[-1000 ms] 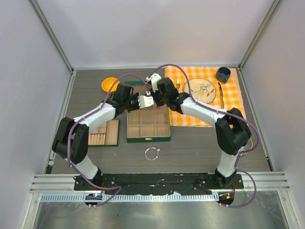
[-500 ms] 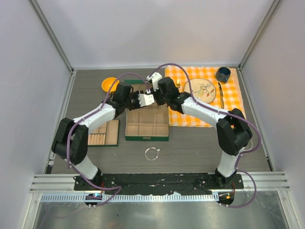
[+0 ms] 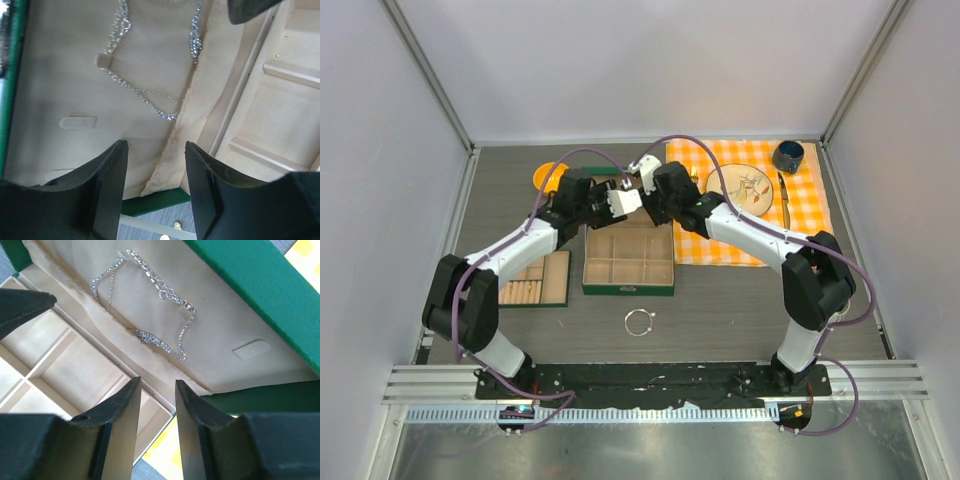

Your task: Organize the mixed jewelry

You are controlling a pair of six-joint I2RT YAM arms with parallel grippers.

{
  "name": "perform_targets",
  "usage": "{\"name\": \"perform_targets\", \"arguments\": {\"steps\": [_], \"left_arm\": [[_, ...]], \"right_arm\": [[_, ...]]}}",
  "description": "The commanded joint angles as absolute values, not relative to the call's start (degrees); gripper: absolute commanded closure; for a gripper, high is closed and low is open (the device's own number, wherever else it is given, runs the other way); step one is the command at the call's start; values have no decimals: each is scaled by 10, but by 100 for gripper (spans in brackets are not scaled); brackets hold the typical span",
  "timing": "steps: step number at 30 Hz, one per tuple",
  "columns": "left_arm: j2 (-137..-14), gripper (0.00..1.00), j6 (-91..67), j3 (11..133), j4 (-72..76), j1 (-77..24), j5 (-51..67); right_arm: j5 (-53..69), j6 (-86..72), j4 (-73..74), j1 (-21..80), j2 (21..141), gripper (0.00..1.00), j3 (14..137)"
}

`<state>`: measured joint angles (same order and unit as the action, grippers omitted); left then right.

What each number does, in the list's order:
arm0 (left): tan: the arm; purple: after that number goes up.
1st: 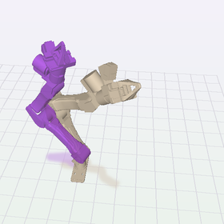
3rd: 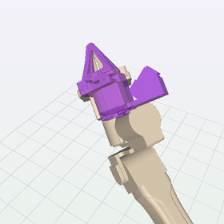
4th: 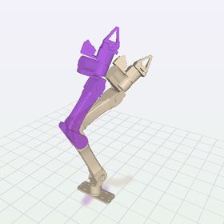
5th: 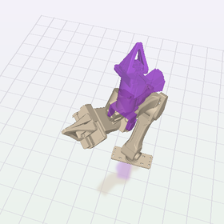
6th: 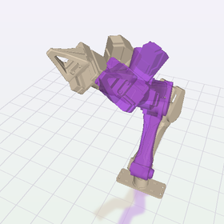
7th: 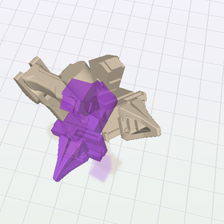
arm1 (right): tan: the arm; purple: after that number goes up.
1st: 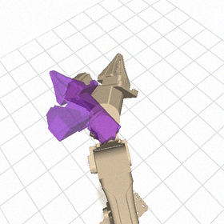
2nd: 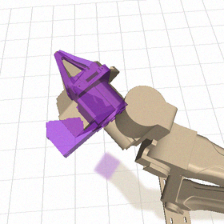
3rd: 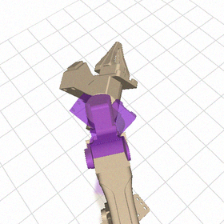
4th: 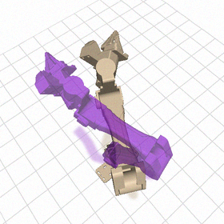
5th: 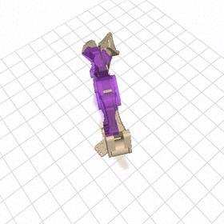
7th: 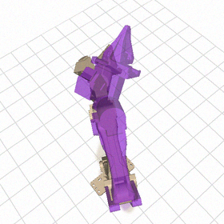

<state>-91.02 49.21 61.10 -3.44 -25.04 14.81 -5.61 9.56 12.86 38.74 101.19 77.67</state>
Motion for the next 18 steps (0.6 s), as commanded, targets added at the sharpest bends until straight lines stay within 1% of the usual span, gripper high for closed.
{"name": "perform_targets", "arguments": {"steps": [1,2,9,18], "left_arm": [[-875,43,461,621,4,-247,136],[-871,39,459,622,2,-247,136],[-847,36,423,625,-21,-247,133],[-828,31,306,640,-19,-243,135]], "right_arm": [[-35,106,143,394,965,59,792],[-36,106,144,393,962,59,792],[-40,109,158,393,929,58,788],[-68,126,170,393,898,57,793]]}}
